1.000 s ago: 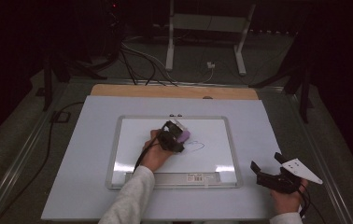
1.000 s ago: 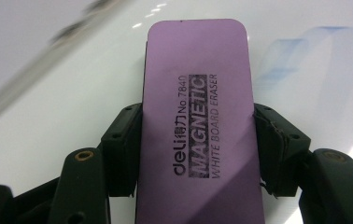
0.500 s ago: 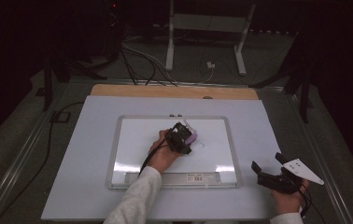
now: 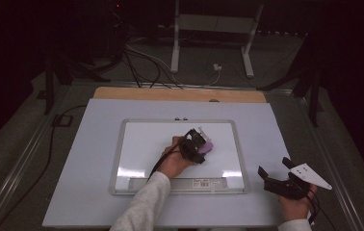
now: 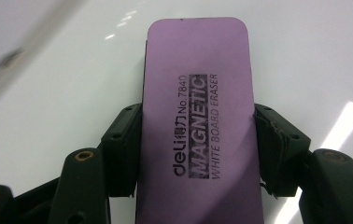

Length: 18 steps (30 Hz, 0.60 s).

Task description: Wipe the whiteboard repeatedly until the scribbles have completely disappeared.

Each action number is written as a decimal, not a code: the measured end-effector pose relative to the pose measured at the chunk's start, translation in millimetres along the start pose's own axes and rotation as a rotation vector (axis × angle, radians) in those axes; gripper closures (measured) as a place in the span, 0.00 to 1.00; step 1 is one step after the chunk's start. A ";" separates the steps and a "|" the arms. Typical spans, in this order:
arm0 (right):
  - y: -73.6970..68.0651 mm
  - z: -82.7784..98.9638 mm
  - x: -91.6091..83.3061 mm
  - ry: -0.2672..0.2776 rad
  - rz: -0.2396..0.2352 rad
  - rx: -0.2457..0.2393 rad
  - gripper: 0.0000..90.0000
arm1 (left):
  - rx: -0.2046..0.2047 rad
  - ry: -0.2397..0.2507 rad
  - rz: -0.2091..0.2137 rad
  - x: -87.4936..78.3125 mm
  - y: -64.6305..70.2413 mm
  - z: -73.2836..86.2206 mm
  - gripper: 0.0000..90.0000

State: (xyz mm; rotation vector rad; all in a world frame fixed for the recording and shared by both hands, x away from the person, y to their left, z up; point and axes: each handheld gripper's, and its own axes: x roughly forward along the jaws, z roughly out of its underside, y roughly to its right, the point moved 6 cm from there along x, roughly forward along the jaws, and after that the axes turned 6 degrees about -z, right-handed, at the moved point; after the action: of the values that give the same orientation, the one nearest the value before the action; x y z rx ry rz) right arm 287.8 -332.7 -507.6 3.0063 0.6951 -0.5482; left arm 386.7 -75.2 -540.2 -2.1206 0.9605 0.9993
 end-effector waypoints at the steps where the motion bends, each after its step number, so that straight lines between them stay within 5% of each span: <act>1: 0.2 0.0 -0.3 0.000 0.000 0.001 0.00 | 0.035 0.009 0.015 -1.1 5.3 -0.8 0.46; 2: 0.4 -0.1 -0.6 0.001 0.001 0.003 0.00 | 0.054 0.015 0.007 -1.6 6.8 -1.1 0.46; 4: 0.9 -0.2 -1.4 0.002 0.002 0.005 0.00 | 0.009 0.009 0.008 0.2 2.1 -0.7 0.46; 11: 2.3 -0.5 -3.0 0.007 0.006 0.007 0.00 | -0.153 -0.060 -0.206 5.2 -42.0 8.3 0.46; 13: 2.7 -0.3 -3.1 0.006 0.007 0.008 0.00 | -0.186 -0.065 -0.210 5.8 -46.7 9.7 0.46; 15: 2.6 -0.3 -3.1 0.007 0.007 0.007 0.00 | -0.156 -0.064 -0.219 5.4 -44.1 8.5 0.46; 18: 1.6 -0.4 -2.4 0.005 0.004 0.005 0.00 | -0.105 -0.040 -0.156 5.1 -31.2 3.9 0.46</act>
State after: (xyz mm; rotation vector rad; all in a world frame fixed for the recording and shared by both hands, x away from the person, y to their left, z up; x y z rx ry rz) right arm 286.6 -335.1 -506.6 3.0140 0.6890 -0.5435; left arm 412.6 -56.7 -540.1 -2.2147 0.7252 1.0291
